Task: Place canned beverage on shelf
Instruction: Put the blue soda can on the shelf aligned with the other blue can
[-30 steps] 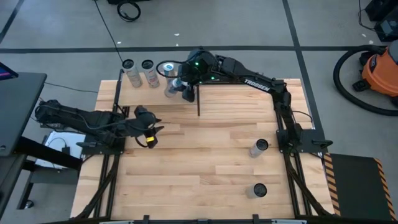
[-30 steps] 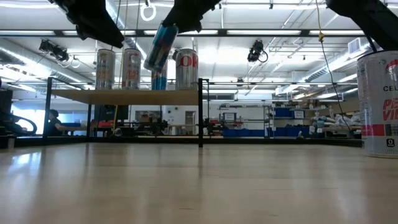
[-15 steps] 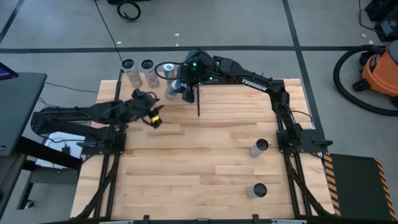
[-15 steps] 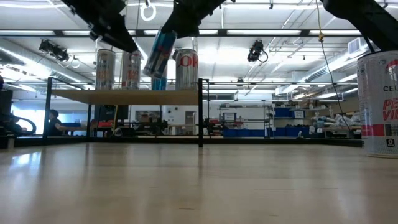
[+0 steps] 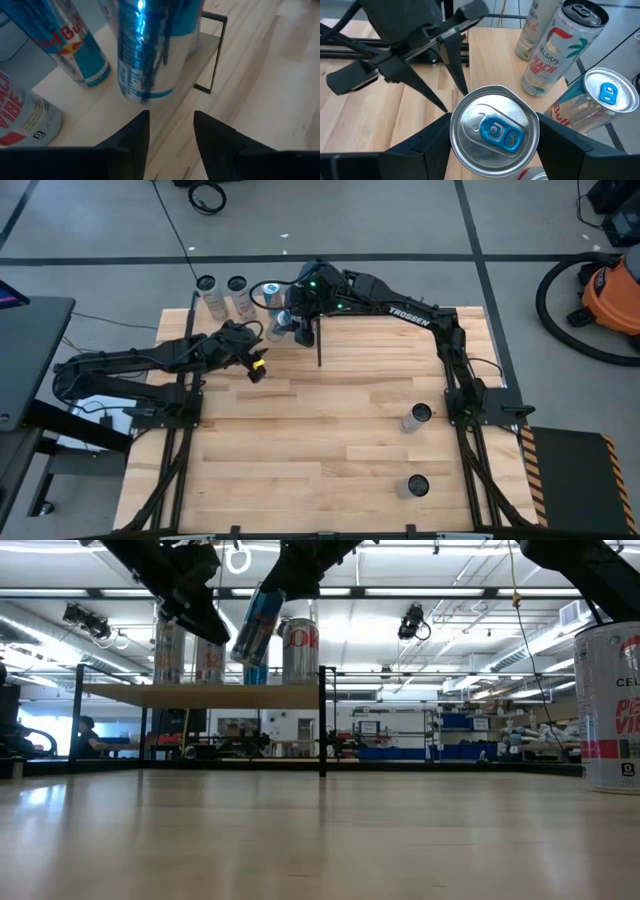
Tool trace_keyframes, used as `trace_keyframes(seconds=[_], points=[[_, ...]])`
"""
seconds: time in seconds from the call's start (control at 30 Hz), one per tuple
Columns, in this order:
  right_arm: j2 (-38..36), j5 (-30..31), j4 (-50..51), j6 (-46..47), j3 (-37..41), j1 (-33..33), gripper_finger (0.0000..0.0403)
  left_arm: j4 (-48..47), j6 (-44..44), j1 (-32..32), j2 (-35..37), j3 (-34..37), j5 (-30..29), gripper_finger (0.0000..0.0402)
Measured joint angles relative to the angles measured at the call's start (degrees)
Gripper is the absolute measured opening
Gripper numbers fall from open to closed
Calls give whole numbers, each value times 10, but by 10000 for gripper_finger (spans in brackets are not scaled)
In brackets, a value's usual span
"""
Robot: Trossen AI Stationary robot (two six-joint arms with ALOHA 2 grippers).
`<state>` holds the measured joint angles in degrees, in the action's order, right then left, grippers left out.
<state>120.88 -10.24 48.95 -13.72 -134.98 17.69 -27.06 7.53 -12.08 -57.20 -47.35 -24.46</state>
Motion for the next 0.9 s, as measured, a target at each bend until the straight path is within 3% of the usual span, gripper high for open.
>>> trace_keyframes(seconds=[0.2, 0.4, 0.53, 0.9], points=[[0, 0, 8, 0, 0, 1, 254, 5, -5, -16, -7, 0, 5, 104], [0, -4, 4, 0, 0, 1, 254, 29, -12, -42, -7, 0, 51, 60], [-1, -4, -1, 0, 6, 1, 254, 43, -11, -62, -17, 0, 78, 53], [-1, 1, -15, 0, 38, 1, 254, 48, -8, -77, -57, 0, 78, 52]])
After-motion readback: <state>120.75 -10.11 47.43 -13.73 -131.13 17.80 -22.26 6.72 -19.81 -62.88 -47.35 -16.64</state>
